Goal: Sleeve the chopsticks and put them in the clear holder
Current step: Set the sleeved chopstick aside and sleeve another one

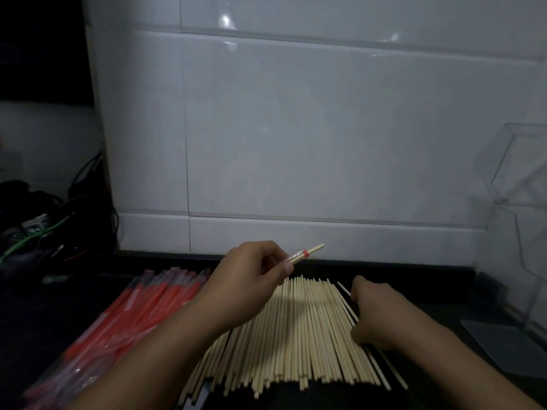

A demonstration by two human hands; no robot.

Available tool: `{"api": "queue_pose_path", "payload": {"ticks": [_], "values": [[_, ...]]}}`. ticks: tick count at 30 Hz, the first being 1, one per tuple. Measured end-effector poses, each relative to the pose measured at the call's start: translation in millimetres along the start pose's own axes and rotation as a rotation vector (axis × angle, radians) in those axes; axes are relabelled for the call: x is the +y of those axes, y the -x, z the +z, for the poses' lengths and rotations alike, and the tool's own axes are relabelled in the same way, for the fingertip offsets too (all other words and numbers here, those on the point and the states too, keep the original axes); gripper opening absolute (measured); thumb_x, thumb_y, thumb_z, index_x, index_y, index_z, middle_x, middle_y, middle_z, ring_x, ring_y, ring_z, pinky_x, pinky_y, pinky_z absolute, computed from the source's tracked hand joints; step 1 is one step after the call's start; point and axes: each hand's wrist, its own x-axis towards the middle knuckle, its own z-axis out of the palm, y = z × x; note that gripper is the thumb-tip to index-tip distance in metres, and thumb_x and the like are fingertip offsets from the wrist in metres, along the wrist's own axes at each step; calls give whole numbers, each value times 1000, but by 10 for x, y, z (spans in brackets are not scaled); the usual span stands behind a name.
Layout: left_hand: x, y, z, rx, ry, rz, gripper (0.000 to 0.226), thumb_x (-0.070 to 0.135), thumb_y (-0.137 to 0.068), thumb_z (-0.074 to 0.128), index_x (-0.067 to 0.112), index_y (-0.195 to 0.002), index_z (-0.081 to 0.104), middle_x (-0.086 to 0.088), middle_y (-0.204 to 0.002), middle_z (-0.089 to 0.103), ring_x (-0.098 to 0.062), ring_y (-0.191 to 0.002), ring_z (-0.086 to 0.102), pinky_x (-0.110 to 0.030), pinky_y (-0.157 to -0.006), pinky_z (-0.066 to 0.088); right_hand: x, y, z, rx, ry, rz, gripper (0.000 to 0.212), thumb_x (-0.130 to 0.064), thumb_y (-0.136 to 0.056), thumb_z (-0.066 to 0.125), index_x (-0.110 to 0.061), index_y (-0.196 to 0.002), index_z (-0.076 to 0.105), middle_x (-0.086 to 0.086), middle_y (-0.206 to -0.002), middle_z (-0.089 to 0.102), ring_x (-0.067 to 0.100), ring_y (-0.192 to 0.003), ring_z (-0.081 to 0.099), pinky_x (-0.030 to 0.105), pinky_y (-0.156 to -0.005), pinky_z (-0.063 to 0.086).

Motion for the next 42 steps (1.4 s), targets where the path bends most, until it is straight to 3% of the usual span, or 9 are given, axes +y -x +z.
{"api": "queue_pose_path", "payload": {"ticks": [8,11,15,18,21,24,28,35,42], "values": [[31,2,-18,9,0,2,10,34,-96,60,31,-100,68,8,-82,68,-5,-75,62,-30,-72,56,102,34,-115,-44,-130,-63,10,-28,-85,66,-25,-93,61,-8,-93,61,5,-81,58,21,-66,47],[31,8,-24,11,5,1,10,34,-96,59,31,-100,68,8,-82,68,-6,-74,62,-33,-74,57,138,14,-115,-17,-295,-89,16,-21,-89,60,-14,-84,73,1,-78,70,8,-64,62,24,-62,51],[37,5,-35,13,16,1,10,34,-97,58,32,-98,68,7,-82,68,-6,-73,62,-30,-72,55,156,1,-175,268,-648,-220,28,4,-88,53,-16,-86,73,7,-68,71,12,-61,69,18,-59,53],[43,5,-44,12,29,7,8,35,-96,59,34,-96,68,7,-81,68,-6,-72,62,-29,-70,55,158,34,-246,503,-1006,-371,34,20,-84,56,-11,-91,71,10,-79,75,17,-78,74,18,-74,57],[39,-5,-36,3,44,3,5,33,-94,64,33,-93,69,4,-81,69,-9,-72,64,-33,-70,56,130,59,-256,694,-1156,-434,26,13,-80,68,-9,-94,68,6,-84,76,16,-82,74,20,-78,57],[41,-8,-34,-20,70,-3,5,32,-92,66,33,-91,70,5,-82,70,-5,-70,64,-20,-64,54,58,64,-243,793,-1283,-425,14,-1,-87,67,-11,-97,68,9,-80,75,14,-72,73,14,-60,52],[38,-4,-35,-21,76,-8,5,32,-92,66,33,-91,71,6,-81,70,-5,-70,64,-20,-63,53,-21,85,-212,785,-1448,-362,20,-14,-102,47,-9,-95,65,11,-68,69,16,-52,62,19,-42,40],[31,-5,-27,-25,73,-8,6,32,-92,66,31,-90,72,5,-78,70,-6,-68,63,-27,-66,53,-50,118,-253,642,-1713,-294,25,-17,-103,42,-6,-93,62,7,-60,61,15,-49,54,31,-53,34],[29,1,-19,-33,54,-8,7,34,-92,66,31,-90,73,4,-79,71,-11,-72,65,-39,-73,57,-55,103,-230,598,-1701,-310,26,-16,-103,43,-6,-90,62,6,-58,60,14,-47,52,28,-50,35]]}}
